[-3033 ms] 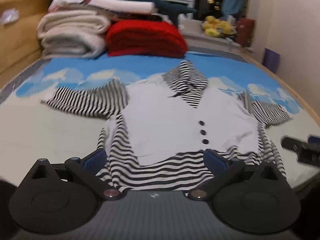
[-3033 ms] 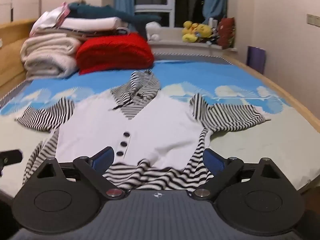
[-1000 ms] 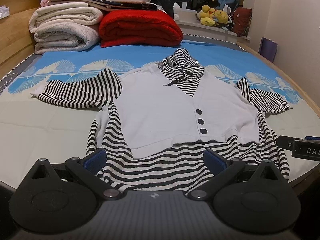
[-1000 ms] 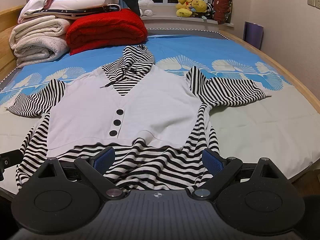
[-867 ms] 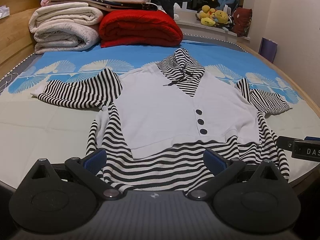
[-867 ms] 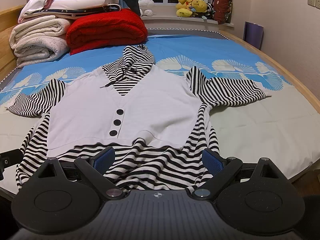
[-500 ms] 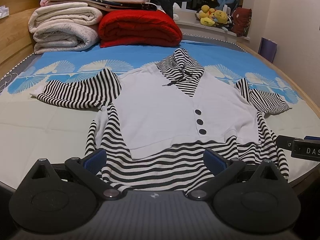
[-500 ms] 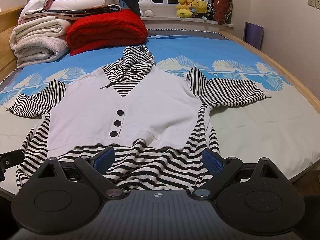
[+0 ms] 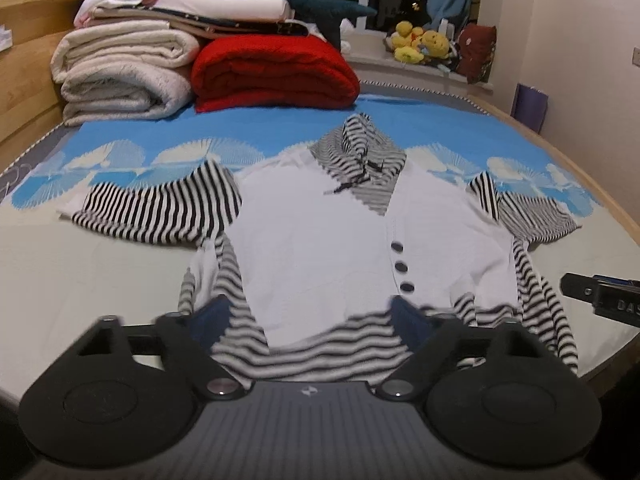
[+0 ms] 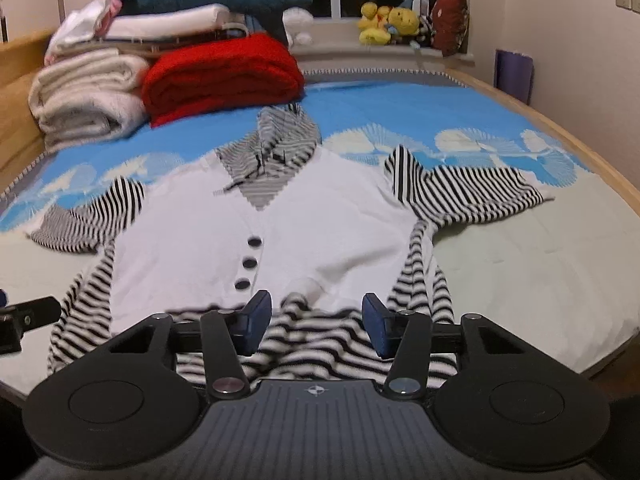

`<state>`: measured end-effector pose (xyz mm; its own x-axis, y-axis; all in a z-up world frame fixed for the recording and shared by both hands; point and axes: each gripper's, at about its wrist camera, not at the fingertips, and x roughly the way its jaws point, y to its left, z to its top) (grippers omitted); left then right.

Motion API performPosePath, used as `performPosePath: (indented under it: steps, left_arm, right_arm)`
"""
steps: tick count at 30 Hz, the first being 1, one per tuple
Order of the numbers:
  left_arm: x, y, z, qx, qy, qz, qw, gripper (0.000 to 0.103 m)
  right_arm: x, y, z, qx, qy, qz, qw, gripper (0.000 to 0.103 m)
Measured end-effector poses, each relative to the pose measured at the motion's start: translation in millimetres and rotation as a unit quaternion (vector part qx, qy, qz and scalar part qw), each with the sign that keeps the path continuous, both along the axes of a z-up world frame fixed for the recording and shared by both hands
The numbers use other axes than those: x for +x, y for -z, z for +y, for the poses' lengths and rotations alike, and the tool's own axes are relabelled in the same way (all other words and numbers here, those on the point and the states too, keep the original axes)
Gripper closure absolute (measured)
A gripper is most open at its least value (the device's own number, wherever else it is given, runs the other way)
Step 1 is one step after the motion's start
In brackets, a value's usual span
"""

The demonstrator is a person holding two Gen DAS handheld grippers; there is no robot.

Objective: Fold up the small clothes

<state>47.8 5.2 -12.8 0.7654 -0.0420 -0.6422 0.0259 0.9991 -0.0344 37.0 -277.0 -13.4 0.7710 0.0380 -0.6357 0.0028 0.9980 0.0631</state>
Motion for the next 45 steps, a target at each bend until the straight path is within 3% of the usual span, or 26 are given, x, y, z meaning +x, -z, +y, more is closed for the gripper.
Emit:
performPosePath:
  steps: [5,13,17,23,26,27,28,31,34,37,39,41,45]
  left_arm:
    - [42.3,-15.5,24.1,-0.003,0.012,-0.025,0.9996,0.046]
    - [137.7,-12.8,90.7,0.005,-0.045,-0.035,0.9984,0.049]
    - [175.9,2.2,128.3,0.005,-0.076,-0.021,0.9969,0.061]
    - [212.3,30.2,192.2,0.001,-0.134,0.007,0.9909,0.09]
    - [224.6,45.8,226.6,0.006,-0.171,0.021,0.985,0.09]
    - [228.6,50.7,238.0,0.008,-0.182,0.024,0.983,0.09]
    - [232.3,55.7,249.4,0.01,-0.191,0.026,0.9812,0.09]
    - [239.9,71.9,285.6,0.021,-0.226,0.027,0.9736,0.091]
    - [245.4,87.7,327.5,-0.004,-0.276,0.024,0.9609,0.091]
    - [249.9,96.3,361.1,-0.042,-0.319,0.008,0.9467,0.088]
    - [255.7,103.3,382.6,-0.066,-0.338,0.0,0.9389,0.078]
    - [263.6,112.9,397.5,-0.079,-0.348,0.001,0.9343,0.071]
    - [276.2,135.6,415.1,-0.105,-0.361,0.022,0.9265,0.07]
  right_arm:
    - [5.3,-12.7,-9.2,0.013,0.002,-0.036,0.999,0.052]
    - [67.7,-24.6,-12.0,0.007,-0.011,-0.039,0.999,0.05]
    - [117.2,-25.9,-1.0,0.009,-0.022,-0.036,0.999,0.05]
    - [200.3,-25.9,33.6,0.0,-0.039,-0.039,0.998,0.05]
    - [234.4,-22.1,48.7,0.018,-0.056,-0.044,0.997,0.052]
    - [242.1,-19.1,53.4,0.02,-0.061,-0.05,0.997,0.06]
    - [247.5,-14.1,58.2,0.019,-0.068,-0.055,0.996,0.075]
    - [256.2,7.8,69.6,0.011,-0.079,-0.039,0.996,0.094]
    - [265.3,20.3,80.9,0.007,-0.086,-0.024,0.996,0.096]
    - [271.5,26.0,95.4,-0.011,-0.106,-0.039,0.994,0.096]
    - [270.8,31.9,103.8,-0.038,-0.111,-0.052,0.992,0.096]
    - [272.3,37.8,108.2,-0.048,-0.112,-0.049,0.991,0.096]
    - [278.7,47.6,111.9,-0.048,-0.113,-0.034,0.992,0.096]
